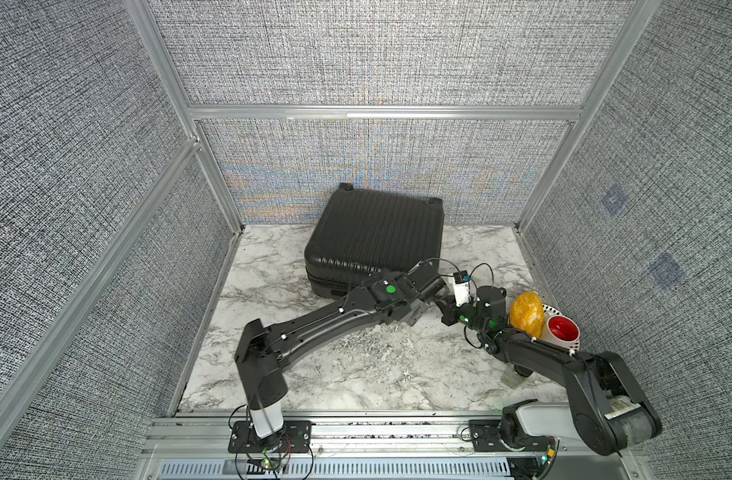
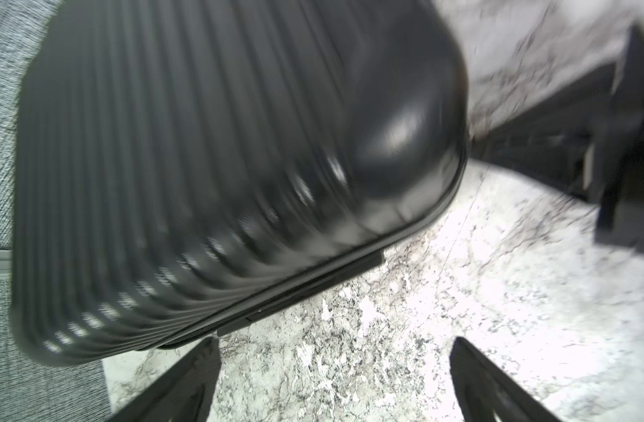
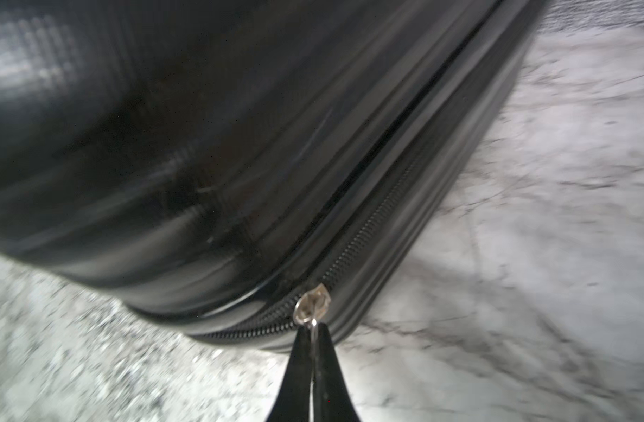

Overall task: Open the suitcase zippers
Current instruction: Unzip the zipper on the suitcase.

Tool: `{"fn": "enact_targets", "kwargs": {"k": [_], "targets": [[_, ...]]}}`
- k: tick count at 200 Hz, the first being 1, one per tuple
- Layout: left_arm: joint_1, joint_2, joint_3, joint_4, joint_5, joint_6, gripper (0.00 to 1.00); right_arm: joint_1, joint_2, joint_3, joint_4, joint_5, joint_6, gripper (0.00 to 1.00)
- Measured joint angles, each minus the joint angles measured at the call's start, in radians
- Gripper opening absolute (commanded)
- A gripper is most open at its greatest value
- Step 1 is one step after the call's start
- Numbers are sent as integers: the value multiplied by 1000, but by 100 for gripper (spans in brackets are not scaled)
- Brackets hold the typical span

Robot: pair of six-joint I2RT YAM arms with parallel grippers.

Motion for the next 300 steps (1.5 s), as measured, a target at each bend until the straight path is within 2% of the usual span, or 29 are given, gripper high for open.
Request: {"fn": "enact_targets", "kwargs": {"k": [33, 63, 82, 130, 186, 222, 259, 300], "targets": [[19, -158, -83, 92, -32, -19, 99, 206, -55, -72, 56, 42, 18, 0], [47, -164, -56, 100, -68, -22, 99, 409, -60, -90, 85, 127, 24, 0], [45, -136, -45, 87, -66, -18, 99, 473, -47, -90, 102, 159, 21, 0], [46, -29, 40, 57, -14, 11, 99, 496, -39, -90, 115, 188, 8, 0], [60, 220, 319, -31, 8, 110, 99, 499, -35, -98, 125, 190, -5, 0], [89, 320, 441, -93, 40, 129, 99, 500, -43, -109, 131, 191, -5, 0], [111, 370, 488, -129, 82, 137, 99, 501, -47, -114, 131, 191, -5, 0], [116, 382, 467, -127, 88, 155, 99, 500, -76, -128, 122, 214, 0, 0]]}}
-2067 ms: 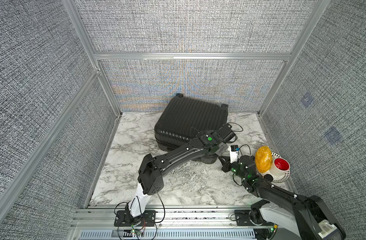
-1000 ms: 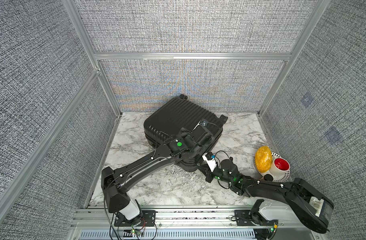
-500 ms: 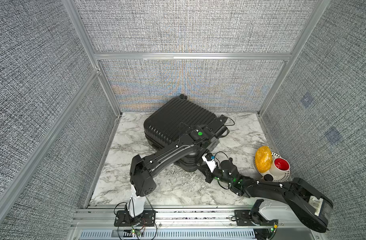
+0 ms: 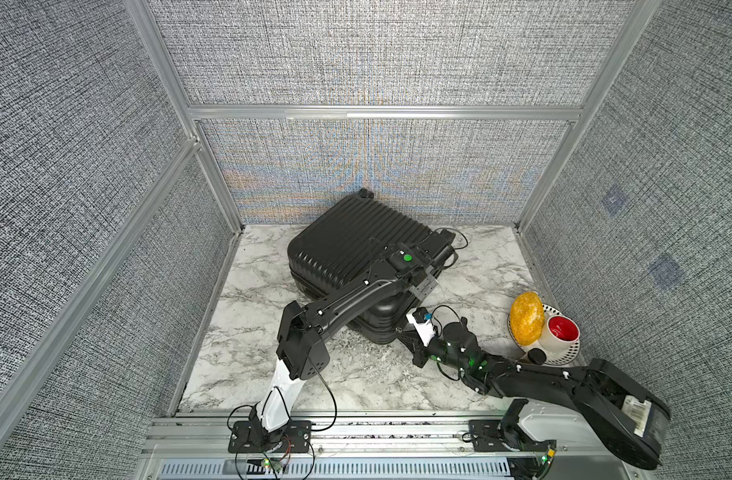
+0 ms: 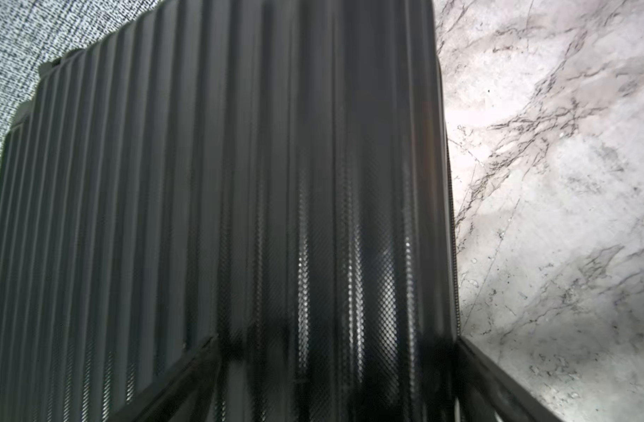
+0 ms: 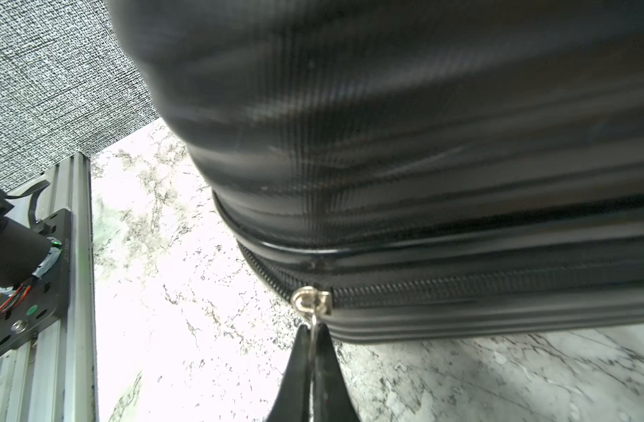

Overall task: Open the suitcase zippers
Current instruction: Unzip the zipper on the suitcase.

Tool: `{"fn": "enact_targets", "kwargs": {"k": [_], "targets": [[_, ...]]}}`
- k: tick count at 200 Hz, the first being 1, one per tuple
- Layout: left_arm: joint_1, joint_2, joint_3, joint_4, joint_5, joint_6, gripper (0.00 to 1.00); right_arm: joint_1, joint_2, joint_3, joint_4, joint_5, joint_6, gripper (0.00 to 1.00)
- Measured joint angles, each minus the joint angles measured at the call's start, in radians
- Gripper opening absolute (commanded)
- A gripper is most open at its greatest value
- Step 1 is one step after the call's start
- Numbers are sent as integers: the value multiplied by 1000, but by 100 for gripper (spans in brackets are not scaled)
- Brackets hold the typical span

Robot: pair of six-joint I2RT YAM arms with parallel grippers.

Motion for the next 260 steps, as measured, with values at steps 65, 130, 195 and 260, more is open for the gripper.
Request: {"fn": "enact_targets", "kwargs": {"k": [65, 130, 195, 260], "targets": [[0, -80, -161, 158, 18, -1, 99, -23, -92, -55, -33, 102, 65, 0], [0, -106, -210, 197, 42, -16, 99, -119, -101, -56, -52, 111, 100, 0], [0, -132, -247, 210, 67, -18, 99, -320, -29, -15, -41, -175, 42, 0], [0, -175, -302, 225, 94, -37, 99, -431, 94, 85, -39, -278, 22, 0]]}}
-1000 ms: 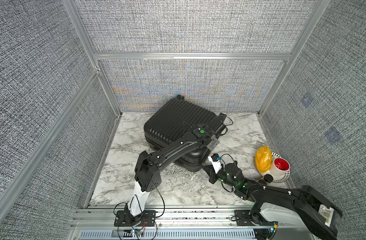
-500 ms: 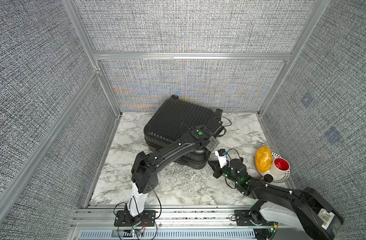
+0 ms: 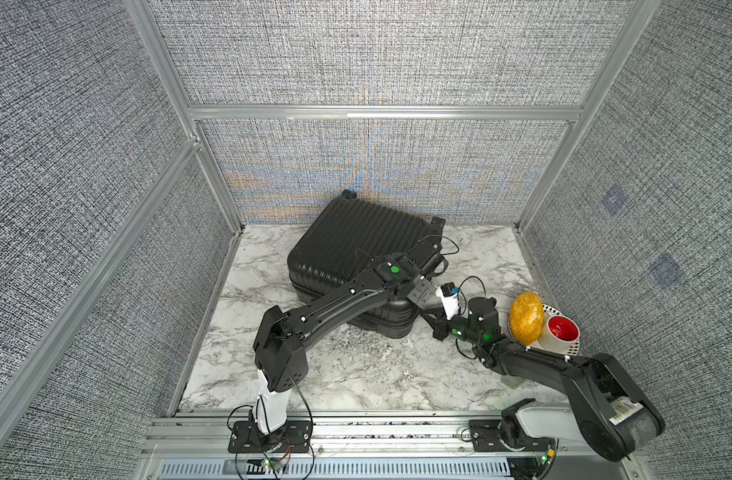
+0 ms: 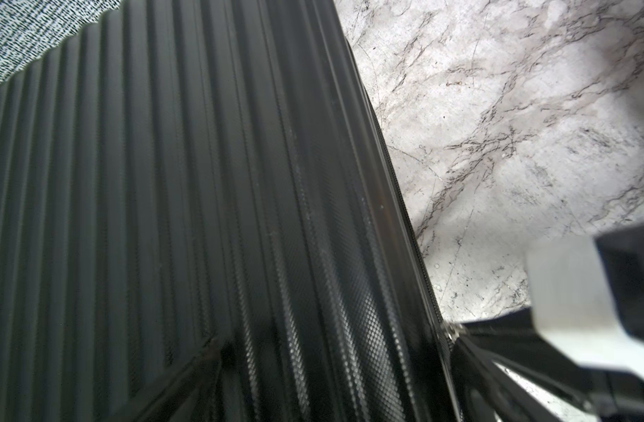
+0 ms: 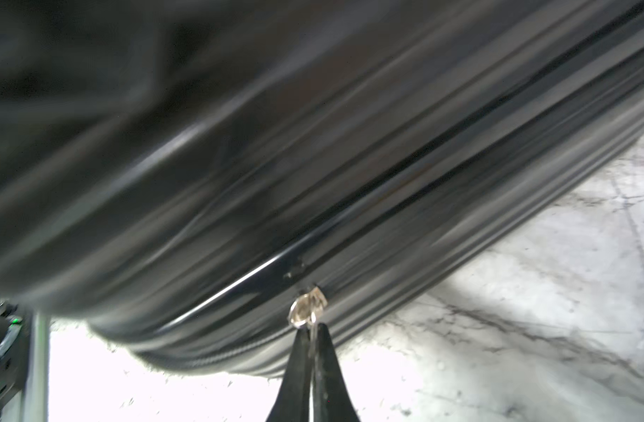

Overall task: Open the suitcase zippers
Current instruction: Unzip the zipper on the suitcase, then adjust the suitcase at the center of the board.

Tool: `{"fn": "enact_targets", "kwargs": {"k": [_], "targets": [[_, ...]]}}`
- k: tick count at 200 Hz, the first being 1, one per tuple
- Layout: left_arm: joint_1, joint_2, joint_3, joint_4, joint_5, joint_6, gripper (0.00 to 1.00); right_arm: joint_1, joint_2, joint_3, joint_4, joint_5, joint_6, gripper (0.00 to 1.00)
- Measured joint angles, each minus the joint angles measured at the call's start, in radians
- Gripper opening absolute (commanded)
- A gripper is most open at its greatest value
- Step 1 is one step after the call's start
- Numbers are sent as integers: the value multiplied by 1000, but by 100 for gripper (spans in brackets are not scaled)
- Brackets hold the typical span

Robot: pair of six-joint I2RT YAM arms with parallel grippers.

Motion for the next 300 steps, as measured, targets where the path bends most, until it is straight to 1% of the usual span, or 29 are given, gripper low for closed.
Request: {"fn": "enact_targets", "kwargs": {"k": [73, 107, 140, 161, 202, 231, 247, 265, 300], "targets": [[0, -11, -30, 25, 2, -2, 99, -95, 168, 195, -96, 66, -63, 0], [0, -21, -47, 36, 8, -2, 99, -160, 256, 280, -92, 61, -75, 0], [0, -36, -72, 58, 10, -3, 99, -228, 347, 375, -82, 10, -64, 0], [0, -44, -87, 69, 8, -4, 99, -262, 414, 463, -99, -23, -44, 0], [0, -61, -122, 90, 5, -5, 99, -314, 539, 621, -142, -88, -19, 0], [0, -79, -155, 104, -10, -7, 99, -335, 595, 686, -152, -154, 3, 0], [0, -94, -176, 114, -10, -9, 99, -341, 601, 694, -156, -174, 11, 0], [0, -109, -202, 126, -32, -16, 99, -339, 576, 662, -140, -178, 29, 0], [19, -156, -259, 108, -104, -66, 99, -314, 452, 479, -71, -174, 83, 0]]}}
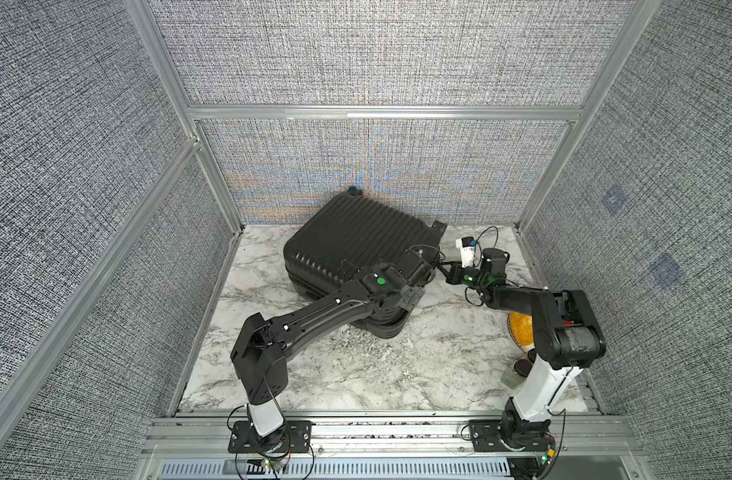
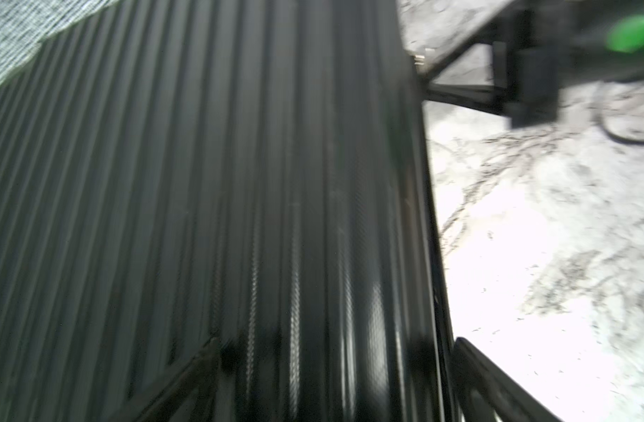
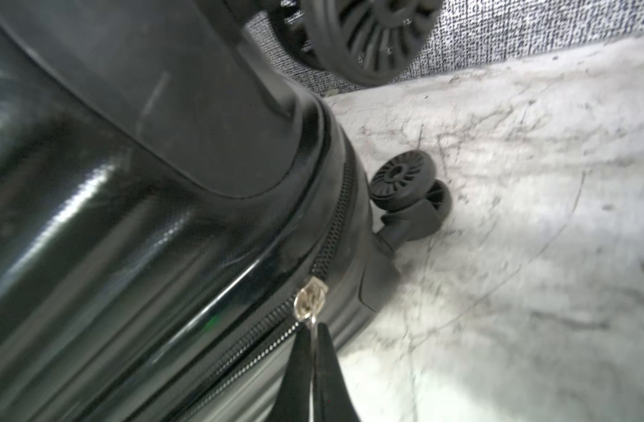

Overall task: Open the suitcase zippers
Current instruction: Adjust the suitcase at the center of the board.

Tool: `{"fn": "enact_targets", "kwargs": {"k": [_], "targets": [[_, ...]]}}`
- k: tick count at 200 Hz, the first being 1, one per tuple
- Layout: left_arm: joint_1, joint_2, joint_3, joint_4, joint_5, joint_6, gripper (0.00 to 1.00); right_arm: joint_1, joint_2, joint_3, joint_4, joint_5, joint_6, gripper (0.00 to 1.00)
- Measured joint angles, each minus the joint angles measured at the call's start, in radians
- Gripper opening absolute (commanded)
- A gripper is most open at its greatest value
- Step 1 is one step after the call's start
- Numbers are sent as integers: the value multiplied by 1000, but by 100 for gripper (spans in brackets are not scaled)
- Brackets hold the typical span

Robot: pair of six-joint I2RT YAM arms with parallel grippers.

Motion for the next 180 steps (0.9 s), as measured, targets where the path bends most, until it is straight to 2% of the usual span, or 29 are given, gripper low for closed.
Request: {"fn": "enact_targets", "kwargs": {"k": [37, 90, 101, 111, 126, 147, 180], "targets": [[74, -83, -81, -64, -48, -35, 99, 103, -153, -212, 82, 35, 39, 0], [179, -184, -153, -156, 26, 61, 100, 336, -359, -447, 198, 238, 38, 0], [184, -202, -159, -171, 15, 23, 99, 362, -376, -477, 228, 248, 24, 0], [198, -219, -163, -179, 26, 40, 99, 378, -381, -496, 252, 246, 11, 0], [200, -243, -171, -163, 81, 61, 99, 379, -375, -506, 266, 245, 0, 0], [181, -269, -168, -87, 191, 28, 99, 391, -368, -512, 273, 248, -16, 0], [143, -254, -107, 0, 344, 25, 99, 412, -368, -529, 296, 236, -34, 0]]}}
